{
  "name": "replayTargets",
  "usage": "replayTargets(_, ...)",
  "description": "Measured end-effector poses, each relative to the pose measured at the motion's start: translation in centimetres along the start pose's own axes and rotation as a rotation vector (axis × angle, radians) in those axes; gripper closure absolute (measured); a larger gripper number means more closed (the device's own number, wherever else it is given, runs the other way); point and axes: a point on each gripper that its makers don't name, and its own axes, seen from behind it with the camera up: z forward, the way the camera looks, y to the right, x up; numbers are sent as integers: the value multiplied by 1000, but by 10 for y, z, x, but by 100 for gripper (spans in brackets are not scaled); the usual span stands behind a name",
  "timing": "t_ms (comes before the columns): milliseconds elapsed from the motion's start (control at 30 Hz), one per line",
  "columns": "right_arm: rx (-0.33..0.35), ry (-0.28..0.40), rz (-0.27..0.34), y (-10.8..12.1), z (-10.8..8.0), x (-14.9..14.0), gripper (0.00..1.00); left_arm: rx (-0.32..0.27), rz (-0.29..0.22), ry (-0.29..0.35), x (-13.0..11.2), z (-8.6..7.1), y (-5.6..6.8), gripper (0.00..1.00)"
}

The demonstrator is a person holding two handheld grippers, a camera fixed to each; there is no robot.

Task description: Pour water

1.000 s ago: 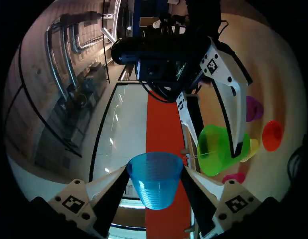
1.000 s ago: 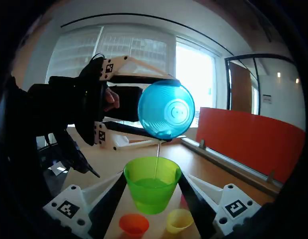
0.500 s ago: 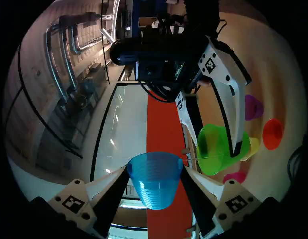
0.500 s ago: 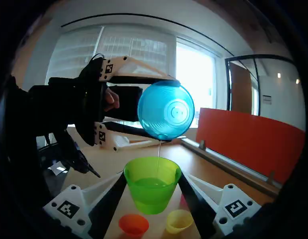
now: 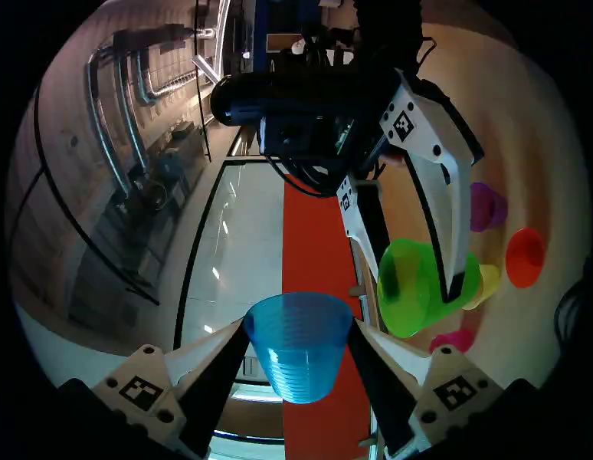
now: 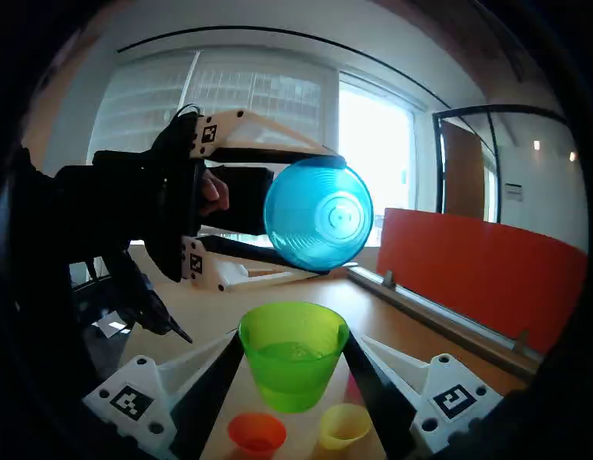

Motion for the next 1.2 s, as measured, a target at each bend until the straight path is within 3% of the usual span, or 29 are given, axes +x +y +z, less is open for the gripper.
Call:
replayTargets(400, -9, -2, -2, 2, -2, -1, 8, 13, -59, -9, -9, 6, -4, 13)
replayTargets(800, -27, -7, -2, 5, -6, -1, 8, 37, -299, -13, -15, 8, -5, 13)
replayTargets(1200, -42, -10, -6, 6, -11, 1, 8, 42, -445, -34, -25, 12, -3, 13)
